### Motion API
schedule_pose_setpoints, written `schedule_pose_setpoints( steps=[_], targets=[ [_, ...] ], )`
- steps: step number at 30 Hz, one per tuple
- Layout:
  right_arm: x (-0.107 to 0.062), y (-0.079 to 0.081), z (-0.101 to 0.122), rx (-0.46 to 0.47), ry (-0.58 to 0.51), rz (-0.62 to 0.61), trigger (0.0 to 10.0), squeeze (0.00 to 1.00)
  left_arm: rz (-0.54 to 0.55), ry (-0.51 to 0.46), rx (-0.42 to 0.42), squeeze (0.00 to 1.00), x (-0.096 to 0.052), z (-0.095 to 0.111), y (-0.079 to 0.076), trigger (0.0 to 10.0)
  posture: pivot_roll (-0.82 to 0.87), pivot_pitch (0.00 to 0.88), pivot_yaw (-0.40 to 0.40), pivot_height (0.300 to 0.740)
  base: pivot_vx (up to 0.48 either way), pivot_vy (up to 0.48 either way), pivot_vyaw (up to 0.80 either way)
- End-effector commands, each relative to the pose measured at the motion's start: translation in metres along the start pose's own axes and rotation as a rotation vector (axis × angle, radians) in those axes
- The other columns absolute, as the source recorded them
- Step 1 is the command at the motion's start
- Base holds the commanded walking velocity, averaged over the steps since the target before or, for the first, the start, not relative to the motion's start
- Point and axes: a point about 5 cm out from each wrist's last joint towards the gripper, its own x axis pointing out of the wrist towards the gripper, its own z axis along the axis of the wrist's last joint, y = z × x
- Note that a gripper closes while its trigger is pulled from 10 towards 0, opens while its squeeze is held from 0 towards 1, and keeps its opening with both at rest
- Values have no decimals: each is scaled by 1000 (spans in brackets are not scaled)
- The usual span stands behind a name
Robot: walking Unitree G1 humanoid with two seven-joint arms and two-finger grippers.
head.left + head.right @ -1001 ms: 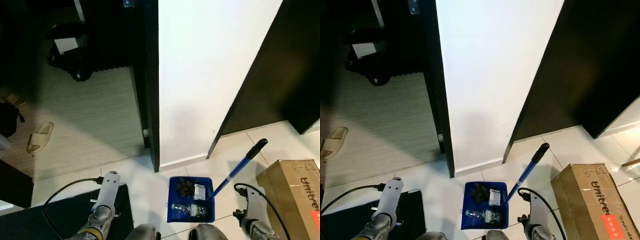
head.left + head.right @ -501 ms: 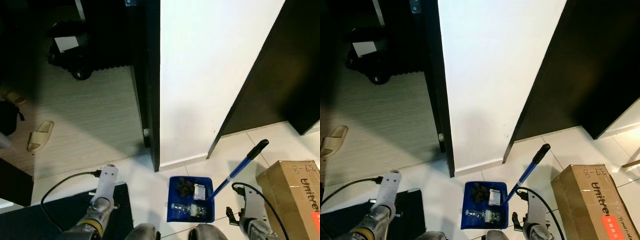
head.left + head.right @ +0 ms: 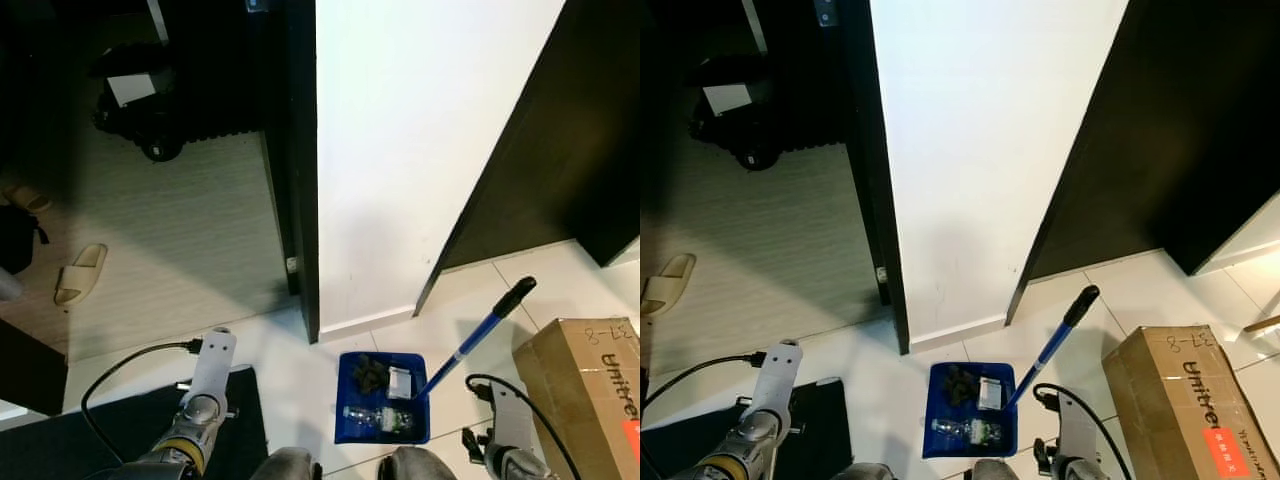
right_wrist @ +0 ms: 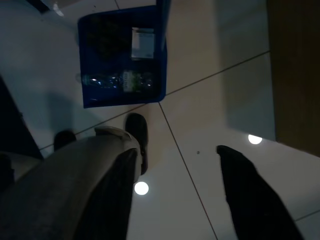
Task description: Sweep floor
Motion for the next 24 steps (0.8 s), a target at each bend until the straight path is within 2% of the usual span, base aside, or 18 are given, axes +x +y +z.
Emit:
schedule_pose_setpoints(
  steps=[1, 8, 13, 15, 24],
  targets=[
    [-1, -4, -1, -8, 2, -15, 0, 0, 18, 24, 19, 0, -1, -8, 6, 10000, 66, 0, -15, 740, 0, 0, 0],
    [-1, -5, 0, -19, -3, -14, 0, 0, 17, 28, 18, 0, -1, -9, 6, 10000, 66, 0, -16, 740, 0, 0, 0],
    [0, 1, -2, -19, 7, -9, 0, 0, 14, 32, 14, 0, -1, -11, 5, 10000, 66, 0, -19, 740, 0, 0, 0],
    [0, 0, -1, -42, 0, -19, 0, 0, 13, 33, 14, 0, -1, -11, 5, 10000, 66, 0, -19, 740, 0, 0, 0],
    [0, -1, 1, -41, -4, -38, 0, 0, 15, 32, 16, 0, -2, -12, 6, 10000, 63, 0, -14, 740, 0, 0, 0]
  ],
)
